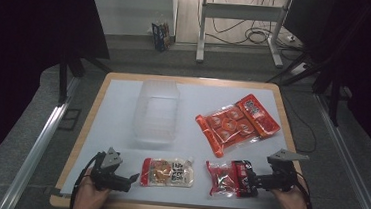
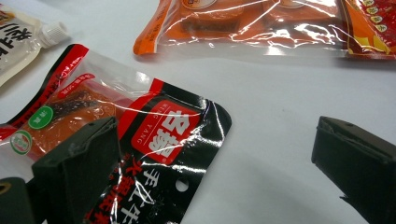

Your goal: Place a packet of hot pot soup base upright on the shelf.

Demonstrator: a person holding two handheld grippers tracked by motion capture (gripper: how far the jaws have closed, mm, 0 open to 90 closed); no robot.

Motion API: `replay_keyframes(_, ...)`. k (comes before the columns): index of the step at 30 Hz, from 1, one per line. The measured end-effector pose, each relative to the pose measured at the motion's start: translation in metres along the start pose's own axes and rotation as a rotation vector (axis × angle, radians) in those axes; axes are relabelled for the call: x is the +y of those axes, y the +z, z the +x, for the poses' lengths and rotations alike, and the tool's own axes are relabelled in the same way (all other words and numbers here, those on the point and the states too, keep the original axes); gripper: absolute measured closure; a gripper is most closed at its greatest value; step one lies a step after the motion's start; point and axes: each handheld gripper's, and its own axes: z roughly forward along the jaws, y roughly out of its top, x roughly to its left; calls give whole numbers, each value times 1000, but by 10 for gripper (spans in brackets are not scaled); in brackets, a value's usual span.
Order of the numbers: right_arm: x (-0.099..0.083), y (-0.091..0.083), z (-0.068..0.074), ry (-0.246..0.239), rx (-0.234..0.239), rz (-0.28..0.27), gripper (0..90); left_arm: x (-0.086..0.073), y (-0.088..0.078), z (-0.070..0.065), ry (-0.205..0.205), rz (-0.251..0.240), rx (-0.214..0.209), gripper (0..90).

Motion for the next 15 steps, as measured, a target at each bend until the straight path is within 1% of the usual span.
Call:
replay_keyframes(1, 0, 0, 0, 0, 0, 0, 9, 0, 0, 0, 0, 0, 0, 4)
replay_keyframes(4, 0, 2, 0, -9, 8, -1, 8, 0, -2, 3, -34, -39, -7, 7)
replay_keyframes(6, 0, 3, 0, -11, 8, 0, 8, 0, -2, 4, -47, -49, -13, 6)
replay_keyframes(9, 1, 3, -1, -12, 2, 2, 7, 1, -1, 3, -39, -42, -5, 7)
replay_keyframes(11, 0, 3, -2, -1, 4, 0, 6, 2, 0, 0, -21, -34, 1, 6)
replay_keyframes(15, 0, 4, -2, 3, 13, 7, 6, 2, 1, -2, -9, -29, 1, 5)
